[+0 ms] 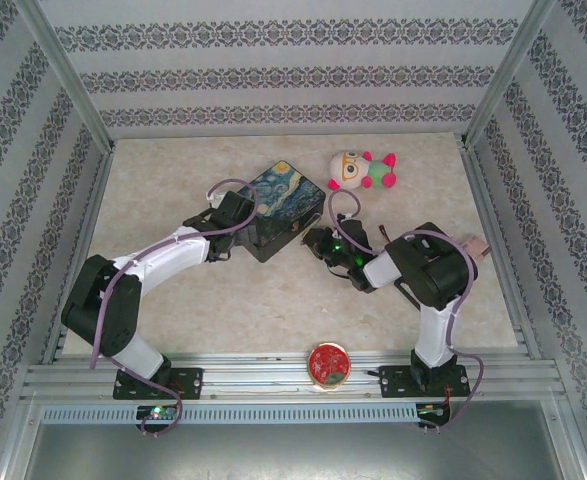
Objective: Unlock the padlock with the key
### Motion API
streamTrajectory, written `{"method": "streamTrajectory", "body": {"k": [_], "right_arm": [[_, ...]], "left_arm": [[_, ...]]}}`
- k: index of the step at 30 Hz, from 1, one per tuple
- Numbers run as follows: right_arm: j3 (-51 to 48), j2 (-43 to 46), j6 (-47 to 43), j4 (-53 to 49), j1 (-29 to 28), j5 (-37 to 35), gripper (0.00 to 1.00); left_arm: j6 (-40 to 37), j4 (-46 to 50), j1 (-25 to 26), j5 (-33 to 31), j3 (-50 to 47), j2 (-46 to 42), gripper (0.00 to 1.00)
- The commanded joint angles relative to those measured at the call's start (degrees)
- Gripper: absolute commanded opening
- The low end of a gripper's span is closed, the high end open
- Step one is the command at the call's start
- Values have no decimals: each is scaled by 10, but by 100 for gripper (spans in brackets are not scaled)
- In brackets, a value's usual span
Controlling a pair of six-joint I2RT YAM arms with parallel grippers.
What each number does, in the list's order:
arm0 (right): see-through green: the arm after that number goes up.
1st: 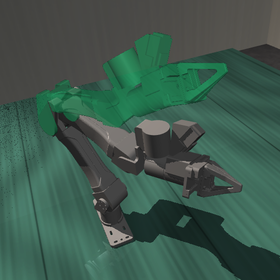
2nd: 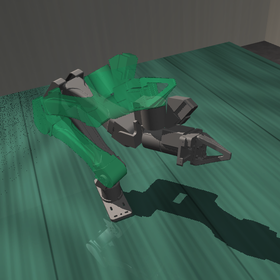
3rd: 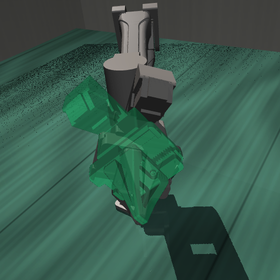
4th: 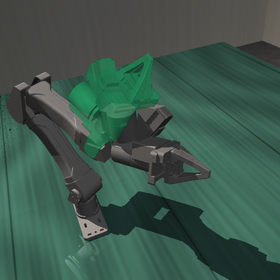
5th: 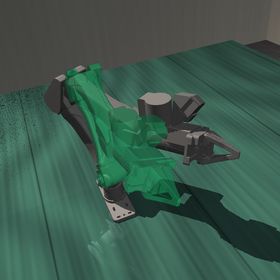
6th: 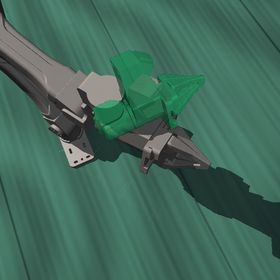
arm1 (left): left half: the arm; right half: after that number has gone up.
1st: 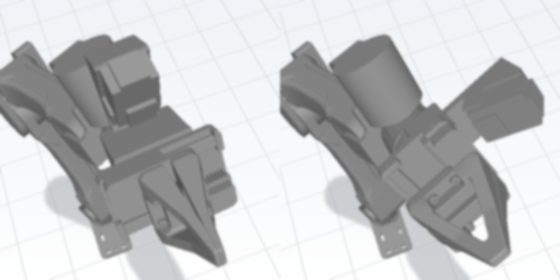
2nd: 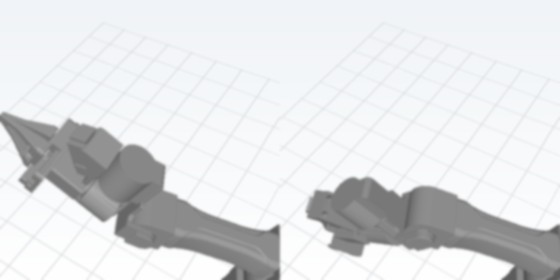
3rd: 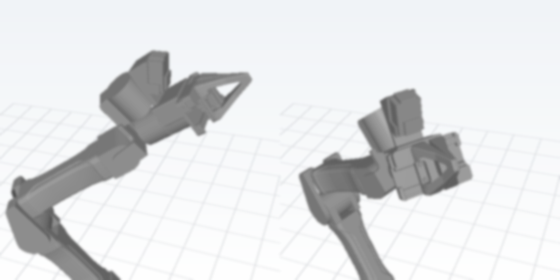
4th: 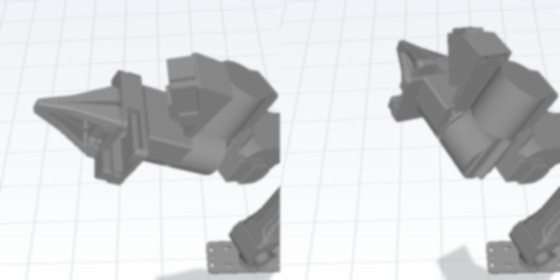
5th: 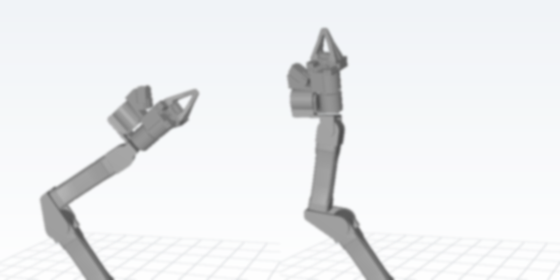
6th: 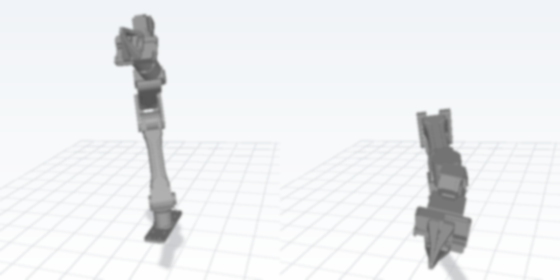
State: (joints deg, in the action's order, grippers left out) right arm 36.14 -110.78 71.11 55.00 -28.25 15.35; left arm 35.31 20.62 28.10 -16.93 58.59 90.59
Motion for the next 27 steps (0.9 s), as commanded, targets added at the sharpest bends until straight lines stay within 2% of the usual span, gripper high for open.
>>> {"method": "streamTrajectory", "body": {"k": [1, 6, 13, 17, 21, 25, 27], "right_arm": [[-1, -14, 20, 62, 2, -39, 0], [3, -9, 14, 63, 4, -32, 0], [-36, 63, -32, 23, 12, -37, 0], [-55, 129, -72, -35, 20, -31, 0], [-46, 200, -139, -156, 31, 4, 0], [3, 253, -240, -356, 33, 38, 0], [27, 275, -289, -461, 30, 32, 0]], "left_arm": [[-5, 55, -15, -26, -21, -5, 97], [-6, 57, -16, -31, -21, -9, 97], [-8, 44, -24, -34, -27, -16, 81], [-16, 29, -39, -32, -25, -18, 75], [-26, 21, -60, -24, -13, -16, 75], [-36, 8, -82, -17, 0, -16, 77], [-39, 4, -95, -13, 7, -15, 80]]}}
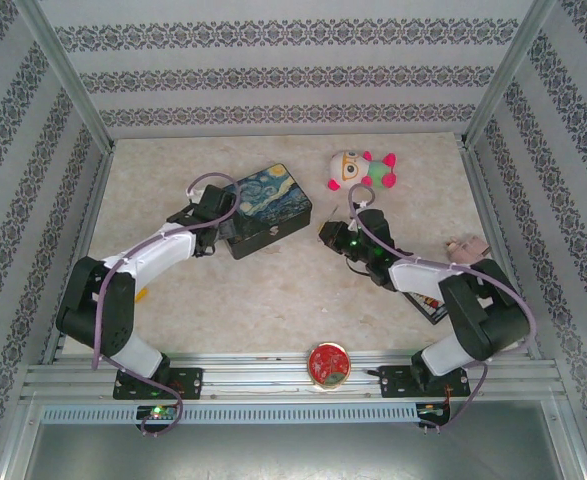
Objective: Unlock the padlock with the key
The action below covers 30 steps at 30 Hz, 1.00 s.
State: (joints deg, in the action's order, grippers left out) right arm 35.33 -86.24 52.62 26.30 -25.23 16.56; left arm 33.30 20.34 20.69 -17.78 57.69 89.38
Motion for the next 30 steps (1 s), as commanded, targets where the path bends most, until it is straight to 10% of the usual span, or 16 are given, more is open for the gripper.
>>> {"method": "streamTrajectory", "body": {"k": [1, 13, 30], "right_arm": [[45, 40, -126, -222, -2, 14, 0], [167, 39, -311, -605, -6, -57, 0], [311, -141, -374, -687, -50, -154, 9]], "left_arm": [[-20, 5, -28, 1, 21, -2, 82], [0, -32, -80, 94, 31, -43, 95], [72, -81, -80, 210, -39, -125, 99]]}}
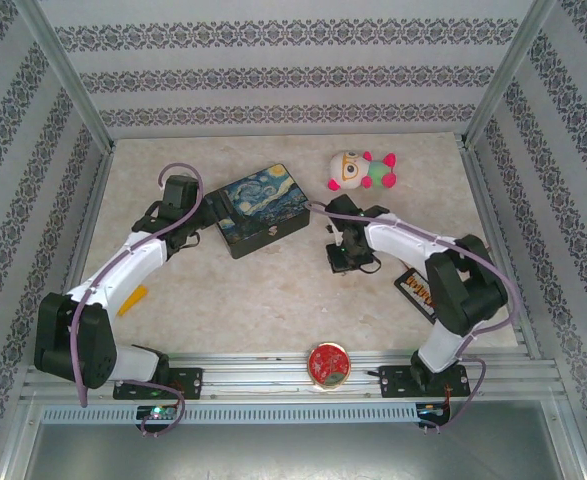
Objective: Unlock the padlock with the key
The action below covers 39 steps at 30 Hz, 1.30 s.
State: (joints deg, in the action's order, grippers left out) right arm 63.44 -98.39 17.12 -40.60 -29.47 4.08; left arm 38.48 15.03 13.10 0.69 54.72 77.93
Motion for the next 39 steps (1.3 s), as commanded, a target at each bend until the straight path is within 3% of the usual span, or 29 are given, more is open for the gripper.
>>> {"method": "streamTrajectory", "body": {"k": [1, 9, 18, 23, 32, 39], "right_arm": [[39, -31, -21, -19, -8, -30, 9], [95, -100, -29, -39, -8, -57, 15], [111, -130, -21, -47, -15, -62, 36], [118, -104, -14, -53, -14, -64, 42], [137, -15, 5, -8, 16, 10, 43], [188, -31, 26, 49, 49, 27, 37]], "left_arm": [[22, -30, -5, 29, -11, -9, 99], [37, -58, -4, 76, -21, 5, 99], [43, -77, -4, 98, -18, 26, 99], [38, -73, -4, 103, -11, 35, 99], [24, -51, -4, 87, -5, 43, 99], [11, -44, -4, 81, 10, 75, 99]]}}
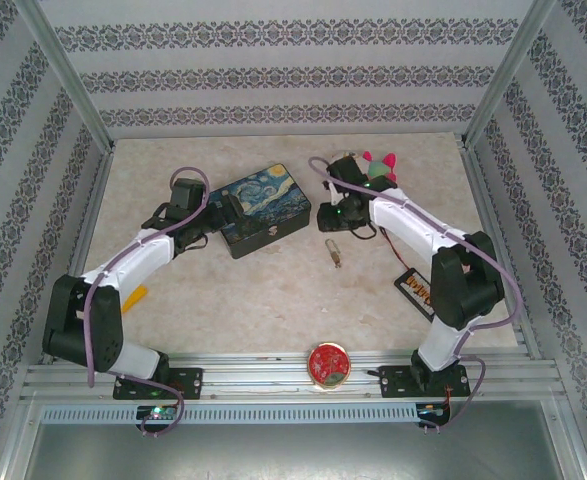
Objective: Unlock the padlock with the key
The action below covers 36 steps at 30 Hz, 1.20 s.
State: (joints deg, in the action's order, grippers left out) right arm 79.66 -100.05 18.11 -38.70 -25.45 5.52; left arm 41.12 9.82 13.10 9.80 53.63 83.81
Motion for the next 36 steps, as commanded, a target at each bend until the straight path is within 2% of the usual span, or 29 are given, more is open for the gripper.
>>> {"method": "streamTrajectory", "body": {"k": [1, 5, 9, 14, 18, 24, 29, 36], "right_arm": [[40, -30, 16, 33, 12, 4, 35], [105, -102, 9, 34, 21, -23, 28], [158, -161, 0, 43, 22, -26, 23], [183, -201, -4, 69, 22, 16, 17], [181, -216, 3, 88, 22, 61, 15], [135, -198, 11, 125, 12, 96, 12], [52, -148, 37, 189, 6, 129, 12], [-42, -77, 78, 234, -1, 136, 11]], "left_arm": [[-18, 6, -4, -7, 25, 24, 99], [-28, -2, -4, -3, 47, 58, 99], [-38, -16, -5, 4, 66, 86, 92], [-43, -39, -4, 25, 91, 127, 85], [-43, -46, -5, 40, 109, 153, 83], [-44, -54, -5, 55, 129, 177, 79], [-48, -72, -4, 76, 147, 194, 78], [-52, -76, -5, 105, 159, 200, 76]]}}
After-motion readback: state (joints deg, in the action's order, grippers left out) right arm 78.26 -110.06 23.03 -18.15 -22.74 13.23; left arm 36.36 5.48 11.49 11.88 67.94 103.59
